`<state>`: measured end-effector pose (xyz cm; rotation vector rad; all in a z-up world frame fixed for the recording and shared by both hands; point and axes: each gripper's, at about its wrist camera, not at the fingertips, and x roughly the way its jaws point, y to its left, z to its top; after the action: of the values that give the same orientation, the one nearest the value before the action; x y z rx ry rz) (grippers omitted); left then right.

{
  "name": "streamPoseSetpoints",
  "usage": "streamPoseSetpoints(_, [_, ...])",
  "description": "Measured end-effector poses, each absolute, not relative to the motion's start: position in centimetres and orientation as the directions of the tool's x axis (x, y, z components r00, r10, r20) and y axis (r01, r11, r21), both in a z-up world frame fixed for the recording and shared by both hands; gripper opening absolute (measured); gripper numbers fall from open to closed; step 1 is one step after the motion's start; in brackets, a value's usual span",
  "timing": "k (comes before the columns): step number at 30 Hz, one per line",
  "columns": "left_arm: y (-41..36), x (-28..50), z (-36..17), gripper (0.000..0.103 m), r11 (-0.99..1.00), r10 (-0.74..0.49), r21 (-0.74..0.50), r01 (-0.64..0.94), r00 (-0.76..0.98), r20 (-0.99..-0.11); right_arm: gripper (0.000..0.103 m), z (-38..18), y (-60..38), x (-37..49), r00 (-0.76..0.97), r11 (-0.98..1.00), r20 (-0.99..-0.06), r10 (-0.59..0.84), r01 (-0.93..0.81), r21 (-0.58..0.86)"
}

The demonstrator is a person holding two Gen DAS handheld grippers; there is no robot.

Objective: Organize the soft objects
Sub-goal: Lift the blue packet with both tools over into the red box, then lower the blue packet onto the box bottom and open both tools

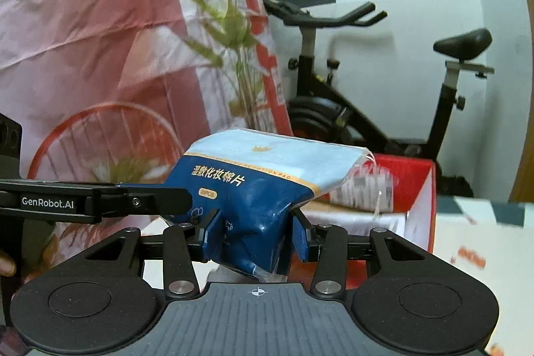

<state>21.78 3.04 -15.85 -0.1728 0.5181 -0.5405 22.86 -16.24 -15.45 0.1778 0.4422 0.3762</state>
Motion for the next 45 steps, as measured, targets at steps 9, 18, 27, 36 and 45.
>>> streamPoseSetpoints(9, [1.9,29.9,-15.9,0.06,0.854,-0.519,-0.328,0.404,0.706,-0.482,0.041,-16.2,-17.4,31.4,0.82,0.927,-0.444,0.362,-0.268,0.262])
streamPoseSetpoints(18, [0.6,35.9,-20.8,0.06,0.888,-0.458,-0.306,0.343,0.606,-0.65,0.041,-22.3,-18.0,37.6,0.721,0.916,-0.587,0.368,-0.174,0.361])
streamPoseSetpoints(27, [0.4,37.5,-23.1,0.06,0.895,-0.439,-0.283,0.346,0.556,-0.706,0.039,-26.2,-18.6,39.6,0.626,0.894,-0.668,0.404,-0.113,0.434])
streamPoseSetpoints(36, [0.7,37.4,-22.6,0.06,0.908,-0.407,-0.238,0.346,0.587,-0.7,0.037,-26.7,-17.3,41.2,0.58,0.904,-0.712,0.397,-0.114,0.412])
streamPoseSetpoints(45, [1.1,37.7,-22.8,0.06,0.922,-0.375,-0.216,0.321,0.6,-0.707,0.038,-26.8,-14.6,41.9,0.553,0.914,-0.735,0.393,-0.144,0.38])
